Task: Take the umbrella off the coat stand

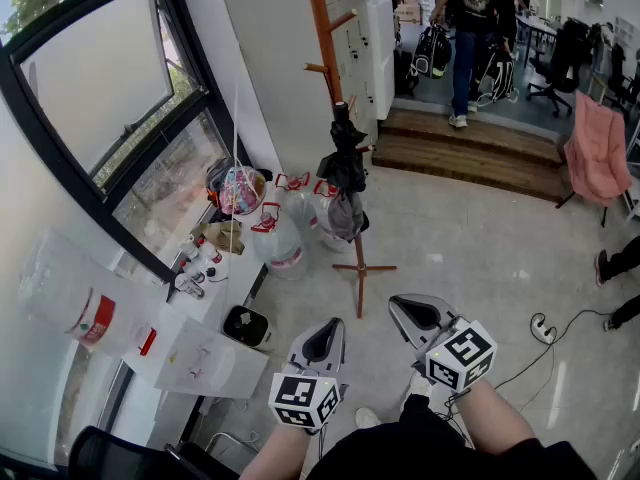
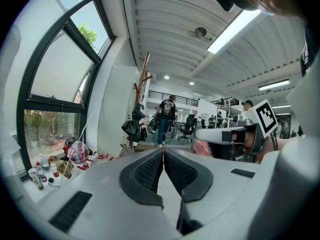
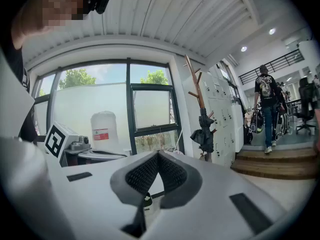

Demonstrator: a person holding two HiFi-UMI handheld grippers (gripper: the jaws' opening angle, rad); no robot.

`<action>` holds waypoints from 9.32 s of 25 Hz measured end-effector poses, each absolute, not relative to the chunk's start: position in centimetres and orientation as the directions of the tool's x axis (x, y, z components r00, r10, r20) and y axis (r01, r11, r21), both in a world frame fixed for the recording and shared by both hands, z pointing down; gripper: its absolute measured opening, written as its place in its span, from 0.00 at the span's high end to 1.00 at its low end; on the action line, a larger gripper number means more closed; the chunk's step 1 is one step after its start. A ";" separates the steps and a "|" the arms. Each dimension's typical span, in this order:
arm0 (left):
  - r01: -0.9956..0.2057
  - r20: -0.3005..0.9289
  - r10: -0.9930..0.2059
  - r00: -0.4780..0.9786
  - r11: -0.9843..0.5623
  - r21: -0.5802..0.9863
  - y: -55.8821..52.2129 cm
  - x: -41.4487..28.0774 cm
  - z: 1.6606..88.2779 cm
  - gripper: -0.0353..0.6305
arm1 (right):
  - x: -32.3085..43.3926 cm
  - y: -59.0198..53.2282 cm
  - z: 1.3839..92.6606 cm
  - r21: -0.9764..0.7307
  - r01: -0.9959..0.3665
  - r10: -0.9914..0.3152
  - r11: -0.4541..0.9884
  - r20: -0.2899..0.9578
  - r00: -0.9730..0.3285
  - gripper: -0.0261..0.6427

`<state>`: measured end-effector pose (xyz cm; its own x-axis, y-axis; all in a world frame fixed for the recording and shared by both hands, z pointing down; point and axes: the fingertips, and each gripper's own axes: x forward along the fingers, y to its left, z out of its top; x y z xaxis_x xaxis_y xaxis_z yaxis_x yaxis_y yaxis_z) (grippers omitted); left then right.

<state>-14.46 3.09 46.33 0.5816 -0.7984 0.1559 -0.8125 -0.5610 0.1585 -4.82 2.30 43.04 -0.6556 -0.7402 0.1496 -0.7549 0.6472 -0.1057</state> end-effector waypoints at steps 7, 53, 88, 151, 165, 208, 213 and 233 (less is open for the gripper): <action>-0.814 0.163 -0.799 0.579 -0.557 0.163 2.7 -14.9 46.5 0.91 | -5.3 1.9 43.1 -0.107 -0.753 -0.738 0.649 0.151 -0.657 0.88; -0.869 0.129 -0.860 0.493 -0.480 0.120 -4.1 -15.2 44.1 0.91 | -5.0 -6.5 41.2 -0.101 -0.686 -0.679 0.720 0.102 -0.727 0.88; -0.918 0.154 -0.905 0.396 -0.385 0.094 -24.0 -2.9 42.8 0.91 | 7.1 -26.4 41.0 -0.145 -0.608 -0.602 0.780 0.088 -0.794 0.88; -0.922 0.219 -0.924 0.314 -0.351 -0.161 -44.1 -5.9 44.4 0.50 | 7.7 -37.4 43.8 -0.231 -0.703 -0.694 0.673 0.131 -0.708 0.88; -0.915 0.217 -0.909 0.355 -0.386 -0.118 -46.0 -5.1 45.2 0.50 | 8.3 -39.0 44.3 -0.247 -0.728 -0.719 0.640 0.142 -0.680 0.88; -0.937 0.137 -0.935 0.328 -0.340 -0.081 -44.1 -6.7 38.7 0.56 | 8.5 -37.1 42.4 -0.230 -0.701 -0.700 0.675 0.101 -0.707 0.88; -0.946 0.093 -0.947 0.308 -0.316 -0.078 -43.5 -7.1 37.2 0.56 | 8.9 -36.5 42.1 -0.224 -0.697 -0.697 0.681 0.094 -0.711 0.88; -0.970 0.040 -0.971 0.234 -0.236 -0.061 -40.3 -9.7 33.9 0.56 | 7.9 -34.4 41.0 -0.205 -0.647 -0.647 0.734 0.080 -0.759 0.88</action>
